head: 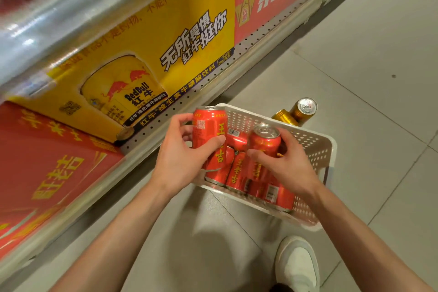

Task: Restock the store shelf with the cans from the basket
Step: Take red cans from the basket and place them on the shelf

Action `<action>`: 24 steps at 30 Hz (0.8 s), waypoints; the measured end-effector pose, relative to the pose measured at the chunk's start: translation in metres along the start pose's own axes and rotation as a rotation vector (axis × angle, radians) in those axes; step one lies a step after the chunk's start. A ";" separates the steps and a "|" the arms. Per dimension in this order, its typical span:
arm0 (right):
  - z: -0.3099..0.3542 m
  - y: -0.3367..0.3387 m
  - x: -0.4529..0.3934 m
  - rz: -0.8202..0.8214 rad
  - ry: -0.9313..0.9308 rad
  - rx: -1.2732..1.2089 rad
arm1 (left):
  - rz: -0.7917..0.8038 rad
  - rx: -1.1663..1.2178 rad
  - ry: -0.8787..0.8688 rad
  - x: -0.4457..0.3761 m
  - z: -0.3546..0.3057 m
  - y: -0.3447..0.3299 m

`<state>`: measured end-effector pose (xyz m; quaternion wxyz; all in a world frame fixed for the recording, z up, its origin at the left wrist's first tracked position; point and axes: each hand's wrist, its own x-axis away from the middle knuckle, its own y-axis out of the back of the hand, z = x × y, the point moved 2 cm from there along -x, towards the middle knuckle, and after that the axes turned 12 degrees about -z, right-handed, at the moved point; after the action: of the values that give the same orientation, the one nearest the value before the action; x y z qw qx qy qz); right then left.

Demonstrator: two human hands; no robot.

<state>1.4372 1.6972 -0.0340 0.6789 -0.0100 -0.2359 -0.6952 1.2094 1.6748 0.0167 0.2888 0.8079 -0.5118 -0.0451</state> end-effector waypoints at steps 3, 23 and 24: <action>0.055 0.028 0.017 -0.049 -0.019 -0.024 | -0.040 0.034 0.004 0.017 -0.043 0.023; 0.540 0.202 0.216 -0.020 0.058 -0.055 | -0.213 0.277 0.049 0.194 -0.466 0.297; 0.557 0.204 0.226 -0.003 0.075 -0.047 | -0.231 0.287 0.044 0.204 -0.477 0.310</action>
<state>1.4429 1.6817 0.6007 0.6857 0.0006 -0.1936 -0.7016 1.2334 1.6053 0.6167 0.1744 0.8950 -0.4105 0.0131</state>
